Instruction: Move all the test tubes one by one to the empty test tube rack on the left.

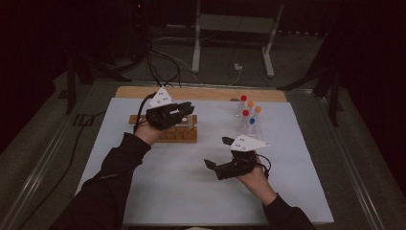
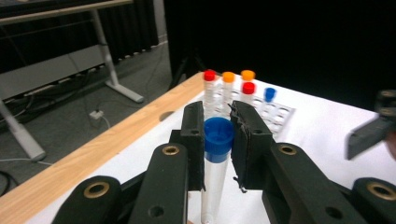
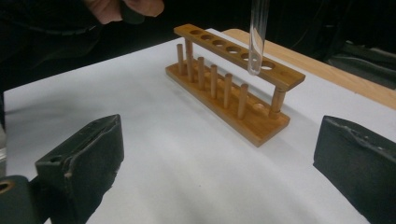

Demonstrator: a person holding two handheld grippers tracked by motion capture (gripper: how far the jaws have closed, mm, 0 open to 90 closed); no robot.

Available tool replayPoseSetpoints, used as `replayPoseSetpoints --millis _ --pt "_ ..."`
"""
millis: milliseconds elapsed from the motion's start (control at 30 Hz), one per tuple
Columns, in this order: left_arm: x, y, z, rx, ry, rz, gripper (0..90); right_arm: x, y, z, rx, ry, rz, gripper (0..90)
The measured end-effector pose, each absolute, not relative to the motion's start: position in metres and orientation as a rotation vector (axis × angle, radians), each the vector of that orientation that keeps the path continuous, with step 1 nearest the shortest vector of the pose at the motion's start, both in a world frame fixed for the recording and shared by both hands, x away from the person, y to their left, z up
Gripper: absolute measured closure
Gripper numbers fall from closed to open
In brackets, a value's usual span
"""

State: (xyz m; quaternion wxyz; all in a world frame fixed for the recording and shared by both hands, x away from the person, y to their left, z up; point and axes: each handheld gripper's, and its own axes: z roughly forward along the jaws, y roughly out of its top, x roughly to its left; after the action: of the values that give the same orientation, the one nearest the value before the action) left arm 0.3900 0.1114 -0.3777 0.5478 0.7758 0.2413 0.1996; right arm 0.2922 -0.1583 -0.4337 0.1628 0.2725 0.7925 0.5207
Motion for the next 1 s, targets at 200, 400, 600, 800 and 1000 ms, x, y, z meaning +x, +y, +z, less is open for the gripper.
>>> replayPoseSetpoints --millis 200,400,600,800,1000 --pt "0.405 0.118 -0.375 1.82 0.607 0.497 77.3 0.293 -0.159 -0.434 0.752 2.254 1.509 1.3" --pt "0.421 0.121 -0.381 1.816 0.654 0.52 77.3 0.292 -0.162 -0.432 0.758 2.238 1.519 1.3" --pt "0.434 0.122 -0.393 1.825 0.703 0.525 77.3 0.293 -0.161 -0.433 0.756 2.246 1.507 1.3" --pt "0.438 0.12 -0.409 1.83 0.729 0.502 77.3 0.294 -0.163 -0.433 0.76 2.241 1.514 1.3" --pt "0.438 0.116 -0.424 1.848 0.745 0.486 77.3 0.294 -0.163 -0.433 0.752 2.25 1.518 1.3"
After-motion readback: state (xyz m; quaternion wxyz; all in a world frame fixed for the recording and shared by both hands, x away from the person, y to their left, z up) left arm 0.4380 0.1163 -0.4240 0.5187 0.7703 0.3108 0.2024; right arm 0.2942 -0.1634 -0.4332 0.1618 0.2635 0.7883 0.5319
